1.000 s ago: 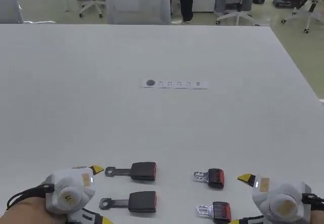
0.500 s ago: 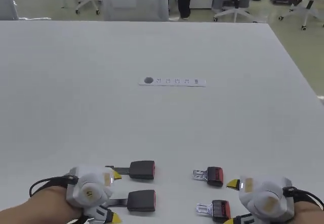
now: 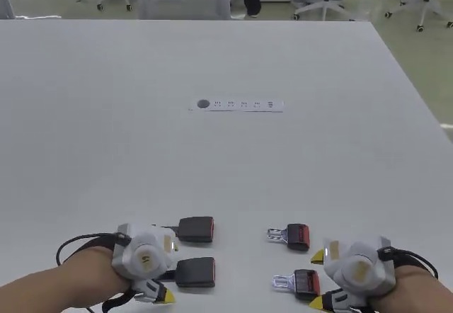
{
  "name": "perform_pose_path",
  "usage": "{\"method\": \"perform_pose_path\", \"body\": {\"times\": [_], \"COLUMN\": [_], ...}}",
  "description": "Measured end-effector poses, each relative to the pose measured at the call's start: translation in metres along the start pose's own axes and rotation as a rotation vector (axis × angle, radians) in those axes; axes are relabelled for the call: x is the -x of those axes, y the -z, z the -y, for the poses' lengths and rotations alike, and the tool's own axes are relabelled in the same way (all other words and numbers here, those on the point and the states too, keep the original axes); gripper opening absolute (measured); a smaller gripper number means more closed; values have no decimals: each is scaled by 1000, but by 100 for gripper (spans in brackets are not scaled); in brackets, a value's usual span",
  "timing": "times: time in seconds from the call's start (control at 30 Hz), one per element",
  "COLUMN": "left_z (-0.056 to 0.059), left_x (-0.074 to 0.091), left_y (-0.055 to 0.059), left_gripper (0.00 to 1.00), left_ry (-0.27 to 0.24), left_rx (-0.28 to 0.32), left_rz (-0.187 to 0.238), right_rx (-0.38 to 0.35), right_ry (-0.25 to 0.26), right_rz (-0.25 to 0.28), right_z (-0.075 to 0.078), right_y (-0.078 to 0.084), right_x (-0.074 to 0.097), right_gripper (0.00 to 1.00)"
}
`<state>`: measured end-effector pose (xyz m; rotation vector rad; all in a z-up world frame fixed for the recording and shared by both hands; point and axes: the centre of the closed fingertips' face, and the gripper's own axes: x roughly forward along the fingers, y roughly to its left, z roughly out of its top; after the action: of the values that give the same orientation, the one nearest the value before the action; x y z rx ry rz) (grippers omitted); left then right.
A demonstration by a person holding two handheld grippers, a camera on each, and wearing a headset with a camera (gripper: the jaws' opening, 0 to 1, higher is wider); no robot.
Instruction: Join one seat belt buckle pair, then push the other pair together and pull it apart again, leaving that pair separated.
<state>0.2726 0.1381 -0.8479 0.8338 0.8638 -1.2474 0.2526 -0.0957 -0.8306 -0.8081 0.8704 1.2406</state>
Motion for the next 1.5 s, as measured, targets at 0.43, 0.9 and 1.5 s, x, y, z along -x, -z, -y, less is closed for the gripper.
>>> {"method": "perform_pose_path", "body": {"times": [0.43, 0.9, 1.5], "left_z": [7, 8, 5], "left_x": [-8, -14, -14], "left_y": [-7, -10, -11], "left_gripper": [51, 38, 32], "left_ry": [40, 77, 89], "left_rx": [-3, 1, -38], "left_rz": [-14, -15, -35], "right_rx": [18, -10, 10], "right_ry": [-31, -78, -117], "right_rz": [-32, -56, -85], "right_z": [-1, 1, 2], "right_y": [4, 9, 8], "right_x": [-11, -20, -26], "right_gripper": [42, 35, 33]}}
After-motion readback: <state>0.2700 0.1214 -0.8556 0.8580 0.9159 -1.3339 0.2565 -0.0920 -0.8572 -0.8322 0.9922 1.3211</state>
